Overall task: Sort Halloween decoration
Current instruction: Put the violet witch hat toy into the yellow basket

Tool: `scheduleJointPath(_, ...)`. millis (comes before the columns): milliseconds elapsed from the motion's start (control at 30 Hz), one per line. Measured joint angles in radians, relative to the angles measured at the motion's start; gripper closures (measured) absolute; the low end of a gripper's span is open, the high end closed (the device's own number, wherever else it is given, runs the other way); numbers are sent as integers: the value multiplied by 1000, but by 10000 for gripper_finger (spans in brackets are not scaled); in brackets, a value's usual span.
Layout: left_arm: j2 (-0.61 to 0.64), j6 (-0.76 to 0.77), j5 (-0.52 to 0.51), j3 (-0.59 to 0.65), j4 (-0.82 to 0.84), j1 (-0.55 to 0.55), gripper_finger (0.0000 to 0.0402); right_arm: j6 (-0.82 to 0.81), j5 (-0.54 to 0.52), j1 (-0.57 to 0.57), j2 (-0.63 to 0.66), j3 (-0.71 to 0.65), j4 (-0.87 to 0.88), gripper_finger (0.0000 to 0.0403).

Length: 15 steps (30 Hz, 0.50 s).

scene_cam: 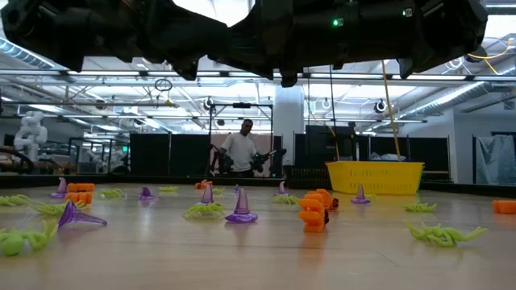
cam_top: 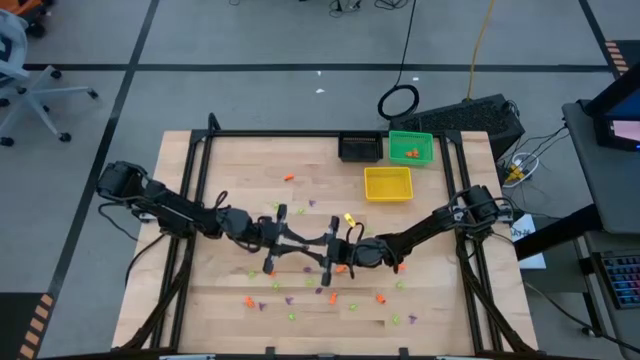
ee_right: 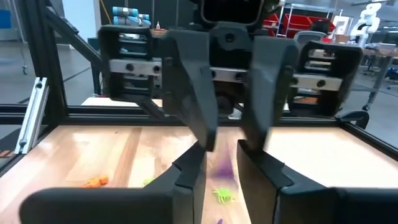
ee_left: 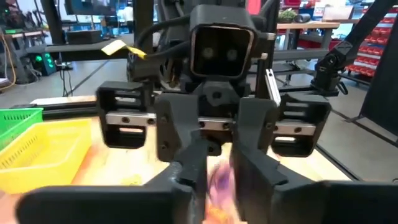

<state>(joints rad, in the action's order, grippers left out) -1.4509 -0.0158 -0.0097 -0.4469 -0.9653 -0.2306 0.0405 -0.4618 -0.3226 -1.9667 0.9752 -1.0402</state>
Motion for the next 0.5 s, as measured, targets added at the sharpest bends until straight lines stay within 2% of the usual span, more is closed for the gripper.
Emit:
scheduleJointPath(200, 0, 0, 0, 0, 4, 0, 273, 0, -2, 0, 0, 0, -1, 342)
scheduleJointPath(500, 0, 46, 0, 0, 76, 0, 268, -51, -5, 0, 12, 0, 125, 375)
